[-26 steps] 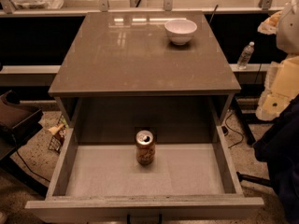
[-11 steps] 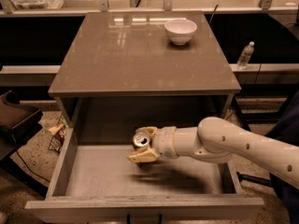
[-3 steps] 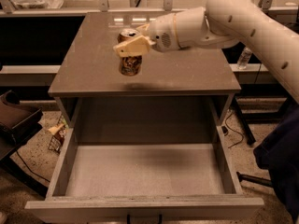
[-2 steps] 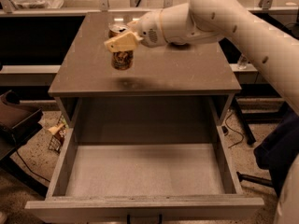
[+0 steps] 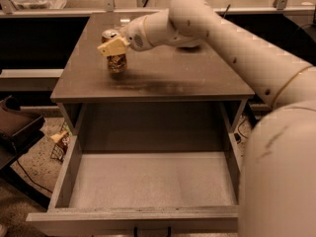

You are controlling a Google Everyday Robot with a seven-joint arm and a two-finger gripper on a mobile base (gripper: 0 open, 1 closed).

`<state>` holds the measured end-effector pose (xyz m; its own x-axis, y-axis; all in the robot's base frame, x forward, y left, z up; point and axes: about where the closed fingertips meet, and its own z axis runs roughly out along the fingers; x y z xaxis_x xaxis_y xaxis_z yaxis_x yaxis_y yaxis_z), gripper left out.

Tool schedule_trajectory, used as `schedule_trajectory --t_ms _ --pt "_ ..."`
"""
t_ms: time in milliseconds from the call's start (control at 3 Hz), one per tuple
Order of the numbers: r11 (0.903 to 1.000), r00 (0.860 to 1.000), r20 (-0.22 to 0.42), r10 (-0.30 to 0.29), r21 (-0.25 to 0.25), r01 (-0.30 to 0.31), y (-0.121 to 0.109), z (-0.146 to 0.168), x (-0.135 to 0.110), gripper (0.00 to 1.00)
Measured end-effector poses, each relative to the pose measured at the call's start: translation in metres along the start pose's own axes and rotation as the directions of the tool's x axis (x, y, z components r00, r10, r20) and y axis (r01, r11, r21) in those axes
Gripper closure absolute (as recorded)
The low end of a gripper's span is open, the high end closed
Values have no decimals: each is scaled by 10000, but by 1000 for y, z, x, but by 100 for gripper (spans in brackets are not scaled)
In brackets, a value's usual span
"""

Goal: Pick orange can from top drawer and place on counter

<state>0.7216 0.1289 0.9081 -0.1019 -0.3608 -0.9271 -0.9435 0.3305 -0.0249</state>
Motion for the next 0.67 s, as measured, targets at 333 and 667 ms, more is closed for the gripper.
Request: schedule_trajectory --t_ms 333,667 --pt "9997 9997 -231 82 243 -76 -21 28 4 100" --pt "9982 9973 -574 468 400 -445 -39 43 17 100"
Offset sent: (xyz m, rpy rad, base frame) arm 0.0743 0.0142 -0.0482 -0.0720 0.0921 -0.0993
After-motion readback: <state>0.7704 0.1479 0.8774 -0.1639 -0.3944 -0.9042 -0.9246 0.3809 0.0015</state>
